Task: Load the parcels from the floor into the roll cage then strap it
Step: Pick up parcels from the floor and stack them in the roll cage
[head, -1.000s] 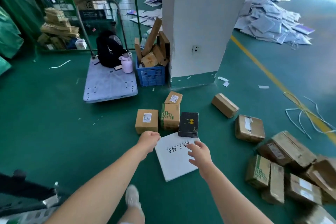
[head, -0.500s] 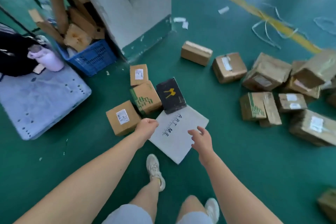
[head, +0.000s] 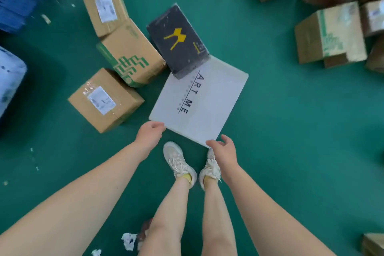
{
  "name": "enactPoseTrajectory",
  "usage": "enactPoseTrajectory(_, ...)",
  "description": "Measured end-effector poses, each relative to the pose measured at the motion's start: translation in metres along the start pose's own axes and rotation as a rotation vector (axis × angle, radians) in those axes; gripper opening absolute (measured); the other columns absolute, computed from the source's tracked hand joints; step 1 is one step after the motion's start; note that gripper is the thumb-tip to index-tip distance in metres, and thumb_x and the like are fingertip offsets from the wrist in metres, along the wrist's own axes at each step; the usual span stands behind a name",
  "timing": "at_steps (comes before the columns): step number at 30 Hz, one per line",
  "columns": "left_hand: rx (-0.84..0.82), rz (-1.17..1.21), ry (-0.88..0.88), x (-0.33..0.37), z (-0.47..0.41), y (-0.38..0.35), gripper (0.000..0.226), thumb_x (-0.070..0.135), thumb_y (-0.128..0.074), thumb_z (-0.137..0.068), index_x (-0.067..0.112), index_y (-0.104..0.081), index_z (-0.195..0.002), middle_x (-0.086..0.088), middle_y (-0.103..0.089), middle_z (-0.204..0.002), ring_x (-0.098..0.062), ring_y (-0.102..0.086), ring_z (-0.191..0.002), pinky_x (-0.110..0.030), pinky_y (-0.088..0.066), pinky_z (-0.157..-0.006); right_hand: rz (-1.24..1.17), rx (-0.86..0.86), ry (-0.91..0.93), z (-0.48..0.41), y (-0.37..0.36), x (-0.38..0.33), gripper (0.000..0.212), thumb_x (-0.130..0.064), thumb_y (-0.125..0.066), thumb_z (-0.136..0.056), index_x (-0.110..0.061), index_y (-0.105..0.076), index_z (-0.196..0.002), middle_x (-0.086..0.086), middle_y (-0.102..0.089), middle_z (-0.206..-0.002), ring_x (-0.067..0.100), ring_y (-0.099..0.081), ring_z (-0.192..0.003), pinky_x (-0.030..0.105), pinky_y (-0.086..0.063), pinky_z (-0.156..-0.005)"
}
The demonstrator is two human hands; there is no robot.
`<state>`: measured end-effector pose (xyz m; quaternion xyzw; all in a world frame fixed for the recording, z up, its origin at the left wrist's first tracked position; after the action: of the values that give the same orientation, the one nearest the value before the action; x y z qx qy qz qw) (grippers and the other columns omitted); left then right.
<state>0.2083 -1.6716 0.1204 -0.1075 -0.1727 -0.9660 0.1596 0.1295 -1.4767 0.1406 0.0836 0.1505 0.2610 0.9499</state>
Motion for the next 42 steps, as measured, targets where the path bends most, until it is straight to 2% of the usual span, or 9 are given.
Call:
enactPoseTrajectory(2, 0.001, -0.044, 0.002, -0.019, -0.042, -0.009, 0.027, 0.020, -0.051, -0.098, 0.016, -0.057, -0.124, -0.003, -0.058, -0.126, -0.020, -0.055, -0.114, -0.040, -0.045, -0.102, 0.012, 0.006, -0.030, -0.042, -0.016, 0.013, 0.073, -0.022, -0.066, -0.092, -0.016, -0.028, -0.154, 0.007, -0.043, -0.150, 0.025, -0.047, -0.132, 0.039, -0.039, -0.107)
enactPoseTrajectory(6, 0.045, -0.092, 0.010, -0.047, -0.121, -0.024, 0.041, 0.021, -0.053, -0.097, 0.013, -0.048, -0.137, -0.001, -0.053, -0.131, -0.021, -0.052, -0.121, -0.043, -0.043, -0.106, -0.024, 0.039, -0.092, -0.119, -0.039, 0.037, 0.078, -0.022, -0.066, -0.092, -0.017, -0.023, -0.156, 0.007, -0.035, -0.156, 0.027, -0.041, -0.137, 0.040, -0.035, -0.108)
enactPoseTrajectory(12, 0.024, -0.012, 0.150, -0.091, -0.210, -0.057, 0.061, 0.023, -0.058, -0.094, 0.013, -0.031, -0.148, -0.005, -0.047, -0.135, -0.022, -0.053, -0.112, -0.040, -0.047, -0.101, -0.146, 0.104, -0.206, -0.207, -0.064, 0.073, 0.087, -0.022, -0.068, -0.091, -0.019, -0.013, -0.158, 0.005, -0.024, -0.160, 0.027, -0.034, -0.142, 0.041, -0.032, -0.114)
enactPoseTrajectory(18, 0.262, 0.021, 0.145, -0.114, -0.254, -0.094, 0.096, 0.026, -0.065, -0.088, 0.018, 0.003, -0.155, 0.002, 0.003, -0.161, -0.016, -0.038, -0.121, -0.031, -0.031, -0.100, -0.153, 0.208, -0.259, -0.269, -0.068, 0.105, 0.101, -0.024, -0.073, -0.085, -0.020, -0.004, -0.159, 0.001, -0.019, -0.162, 0.027, -0.031, -0.144, 0.044, -0.032, -0.112)
enactPoseTrajectory(23, 0.354, 0.074, 0.086, -0.114, -0.283, -0.100, 0.092, 0.023, -0.065, -0.086, 0.020, -0.003, -0.154, 0.000, -0.004, -0.159, -0.018, -0.043, -0.105, -0.024, -0.033, -0.090, -0.173, 0.218, -0.275, -0.298, -0.073, 0.125, 0.100, -0.024, -0.075, -0.084, -0.019, -0.009, -0.158, 0.000, -0.029, -0.157, 0.025, -0.035, -0.139, 0.037, -0.032, -0.107)
enactPoseTrajectory(27, 0.434, 0.075, 0.131, -0.113, -0.292, -0.100, 0.094, 0.029, -0.062, -0.087, 0.024, 0.002, -0.155, -0.001, -0.011, -0.156, -0.020, -0.043, -0.095, -0.027, -0.035, -0.085, -0.139, 0.343, -0.284, -0.308, -0.087, 0.132, 0.106, -0.032, -0.079, -0.073, -0.021, -0.014, -0.156, 0.000, -0.036, -0.153, 0.028, -0.034, -0.138, 0.043, -0.037, -0.108)
enactPoseTrajectory(30, 0.436, 0.020, 0.161, -0.109, -0.301, -0.095, 0.089, 0.031, -0.058, -0.088, 0.027, 0.000, -0.155, -0.005, -0.017, -0.150, -0.019, -0.043, -0.081, -0.030, -0.036, -0.080, -0.082, 0.396, -0.299, -0.315, -0.090, 0.133, 0.098, -0.037, -0.076, -0.073, -0.018, -0.021, -0.152, 0.003, -0.040, -0.149, 0.028, -0.030, -0.136, 0.042, -0.038, -0.096)
enactPoseTrajectory(34, 0.479, 0.021, 0.127, -0.104, -0.311, -0.089, 0.073, 0.027, -0.057, -0.088, 0.017, -0.019, -0.150, -0.006, -0.022, -0.149, -0.021, -0.042, -0.091, -0.026, -0.036, -0.081, -0.031, 0.451, -0.291, -0.324, -0.091, 0.138, 0.083, -0.039, -0.073, -0.070, -0.014, -0.034, -0.139, 0.005, -0.045, -0.142, 0.027, -0.030, -0.131, 0.047, -0.038, -0.104)
enactPoseTrajectory(42, 0.536, 0.123, 0.037, -0.099, -0.294, -0.073, 0.052, 0.023, -0.057, -0.089, 0.011, -0.036, -0.135, -0.005, -0.037, -0.140, -0.015, -0.049, -0.090, -0.023, -0.042, -0.080, -0.091, 0.458, -0.231, -0.300, -0.083, 0.138, 0.092, -0.046, -0.076, -0.067, -0.020, -0.034, -0.144, 0.000, -0.045, -0.144, 0.025, -0.034, -0.132, 0.047, -0.036, -0.109)
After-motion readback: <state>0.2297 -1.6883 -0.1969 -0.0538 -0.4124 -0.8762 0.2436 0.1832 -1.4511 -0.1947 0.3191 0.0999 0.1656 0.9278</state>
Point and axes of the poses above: each hand's wrist, its own z-axis away from the middle knuckle, its own y-axis out of the back of the hand, x = y × z, the point moved 1 cm from there along -z, towards the middle knuckle
